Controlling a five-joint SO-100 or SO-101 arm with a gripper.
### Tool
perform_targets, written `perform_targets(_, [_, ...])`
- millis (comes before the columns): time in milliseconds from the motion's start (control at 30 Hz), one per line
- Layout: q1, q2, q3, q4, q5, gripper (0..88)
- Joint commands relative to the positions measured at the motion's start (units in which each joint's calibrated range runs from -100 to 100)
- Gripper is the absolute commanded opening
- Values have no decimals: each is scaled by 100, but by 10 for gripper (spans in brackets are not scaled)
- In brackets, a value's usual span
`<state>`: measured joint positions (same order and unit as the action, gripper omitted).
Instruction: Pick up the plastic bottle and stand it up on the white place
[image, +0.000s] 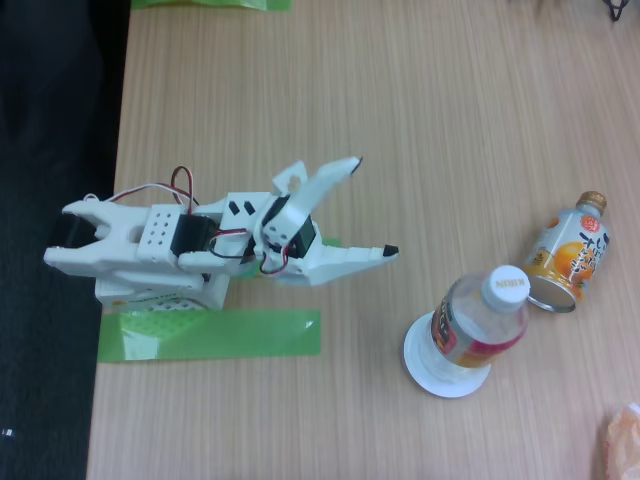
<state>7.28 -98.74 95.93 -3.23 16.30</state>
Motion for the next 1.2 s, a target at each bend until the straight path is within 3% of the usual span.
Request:
perform_targets(0, [35, -42, 45, -759, 551, 285])
perform_targets(133, [5, -42, 45, -1377, 839, 157])
perform_targets(233, [-10, -42, 45, -1909, 860, 110])
perform_targets(400, [27, -42, 280, -2613, 855, 110])
perform_targets(1033, [-17, -42, 262, -3634, 850, 102])
perform_targets(1167, [-17, -42, 244, -4029, 530, 5])
